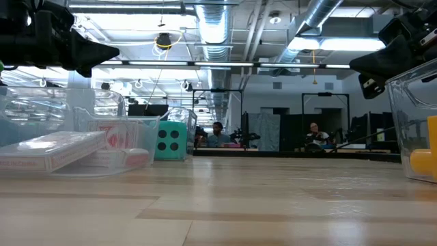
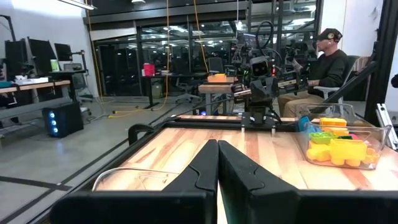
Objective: Pick & Place Toys
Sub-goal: Return to Home Position
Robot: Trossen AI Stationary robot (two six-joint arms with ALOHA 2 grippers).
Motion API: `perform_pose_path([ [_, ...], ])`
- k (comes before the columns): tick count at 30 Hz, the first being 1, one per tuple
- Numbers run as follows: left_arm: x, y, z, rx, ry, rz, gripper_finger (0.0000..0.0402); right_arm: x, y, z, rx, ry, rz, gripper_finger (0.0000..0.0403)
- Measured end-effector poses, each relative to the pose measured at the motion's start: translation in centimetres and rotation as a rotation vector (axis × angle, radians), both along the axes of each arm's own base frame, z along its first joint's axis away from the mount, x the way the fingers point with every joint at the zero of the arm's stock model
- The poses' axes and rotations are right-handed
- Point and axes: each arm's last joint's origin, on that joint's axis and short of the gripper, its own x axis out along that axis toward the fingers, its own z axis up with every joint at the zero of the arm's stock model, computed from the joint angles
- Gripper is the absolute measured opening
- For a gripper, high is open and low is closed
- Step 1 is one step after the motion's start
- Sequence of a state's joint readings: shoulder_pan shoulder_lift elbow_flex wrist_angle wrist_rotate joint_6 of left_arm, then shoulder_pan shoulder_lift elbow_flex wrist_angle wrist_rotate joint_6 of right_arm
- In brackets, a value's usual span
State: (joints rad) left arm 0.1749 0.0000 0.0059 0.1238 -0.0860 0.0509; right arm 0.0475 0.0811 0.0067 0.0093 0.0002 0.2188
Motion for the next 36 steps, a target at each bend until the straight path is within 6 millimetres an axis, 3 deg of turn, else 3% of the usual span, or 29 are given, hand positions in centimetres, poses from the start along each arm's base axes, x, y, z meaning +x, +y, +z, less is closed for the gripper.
perform_pose_path([
  [16, 0.2, -1.4, 0.0, 0.001, 0.000, -0.150, 0.0003, 0.0, 0.0, 0.0, 0.000, 0.000, 0.000, 0.0000],
  [36, 0.4, -1.4, -0.2, -0.003, 0.025, -0.147, 0.0003, 0.0, 0.0, 0.0, 0.000, 0.001, 0.000, 0.0000],
])
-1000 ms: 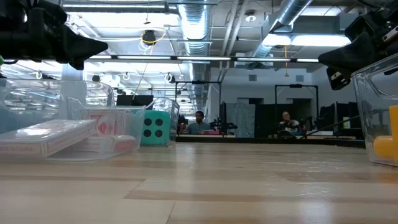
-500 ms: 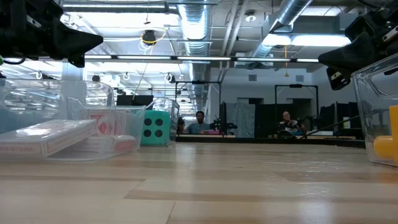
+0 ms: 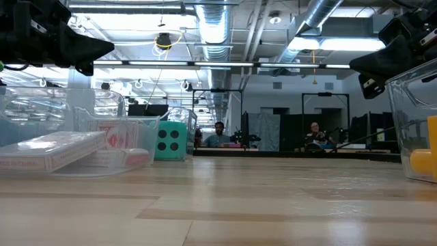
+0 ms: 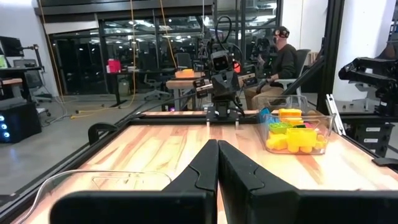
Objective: Pick & Place Toys
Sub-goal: Return to Home Position
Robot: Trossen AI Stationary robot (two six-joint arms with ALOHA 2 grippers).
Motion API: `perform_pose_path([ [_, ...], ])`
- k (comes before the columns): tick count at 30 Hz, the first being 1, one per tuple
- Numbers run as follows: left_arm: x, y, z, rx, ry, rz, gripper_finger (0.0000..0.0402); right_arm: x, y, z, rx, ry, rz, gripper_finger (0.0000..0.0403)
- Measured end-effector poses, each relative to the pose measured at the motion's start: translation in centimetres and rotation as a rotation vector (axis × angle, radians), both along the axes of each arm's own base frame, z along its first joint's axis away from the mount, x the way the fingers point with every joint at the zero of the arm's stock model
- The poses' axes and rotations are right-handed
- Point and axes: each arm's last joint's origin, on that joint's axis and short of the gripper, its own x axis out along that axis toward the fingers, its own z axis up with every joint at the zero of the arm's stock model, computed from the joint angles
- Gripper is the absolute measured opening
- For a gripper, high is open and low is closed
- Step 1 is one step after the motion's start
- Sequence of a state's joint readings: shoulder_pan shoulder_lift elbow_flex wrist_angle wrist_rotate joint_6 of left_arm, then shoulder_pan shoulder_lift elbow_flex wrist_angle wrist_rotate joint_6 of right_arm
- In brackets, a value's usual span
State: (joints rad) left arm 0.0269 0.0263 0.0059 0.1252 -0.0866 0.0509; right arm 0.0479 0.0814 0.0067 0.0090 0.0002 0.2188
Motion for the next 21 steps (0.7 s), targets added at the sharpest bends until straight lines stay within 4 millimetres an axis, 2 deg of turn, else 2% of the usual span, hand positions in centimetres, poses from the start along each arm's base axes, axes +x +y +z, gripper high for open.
perform_pose_path([
  [21, 0.73, 0.02, -0.94, -0.003, 0.113, -0.001, 0.0003, 0.00, 0.00, 0.00, 0.000, 0.000, 0.000, 0.0000],
])
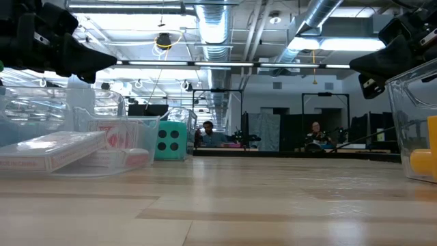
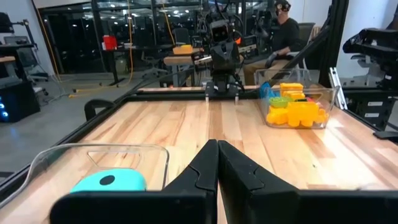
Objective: Pick & Place Toys
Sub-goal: Return to Home Position
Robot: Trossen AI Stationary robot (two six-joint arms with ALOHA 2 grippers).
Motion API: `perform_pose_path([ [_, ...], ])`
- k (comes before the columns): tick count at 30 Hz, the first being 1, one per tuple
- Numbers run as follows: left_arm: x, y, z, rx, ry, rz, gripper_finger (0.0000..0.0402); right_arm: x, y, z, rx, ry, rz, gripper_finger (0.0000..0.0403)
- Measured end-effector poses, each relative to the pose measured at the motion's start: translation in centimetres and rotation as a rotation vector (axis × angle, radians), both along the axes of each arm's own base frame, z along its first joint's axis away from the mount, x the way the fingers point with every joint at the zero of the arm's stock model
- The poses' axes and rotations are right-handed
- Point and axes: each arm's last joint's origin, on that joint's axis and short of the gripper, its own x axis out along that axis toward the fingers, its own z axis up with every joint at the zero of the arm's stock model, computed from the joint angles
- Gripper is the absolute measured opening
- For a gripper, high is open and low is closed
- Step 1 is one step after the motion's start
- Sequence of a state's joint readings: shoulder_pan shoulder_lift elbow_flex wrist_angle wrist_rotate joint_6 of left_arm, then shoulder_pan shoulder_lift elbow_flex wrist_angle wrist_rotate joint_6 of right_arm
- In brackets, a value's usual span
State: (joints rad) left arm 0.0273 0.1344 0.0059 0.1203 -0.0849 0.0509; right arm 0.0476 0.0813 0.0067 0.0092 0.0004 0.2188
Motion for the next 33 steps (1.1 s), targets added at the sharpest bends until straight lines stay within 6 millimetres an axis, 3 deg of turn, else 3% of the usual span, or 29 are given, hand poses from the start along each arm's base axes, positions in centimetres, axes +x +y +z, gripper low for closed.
perform_pose_path([
  [22, -1.0, 0.0, 1.4, 0.005, -0.170, 0.000, 0.0003, 0.0, 0.0, 0.0, 0.000, 0.000, 0.000, 0.0000],
  [33, -1.0, 0.0, 1.4, 0.005, -0.171, 0.001, 0.0003, 0.0, 0.0, 0.0, 0.000, 0.000, 0.000, 0.0000],
])
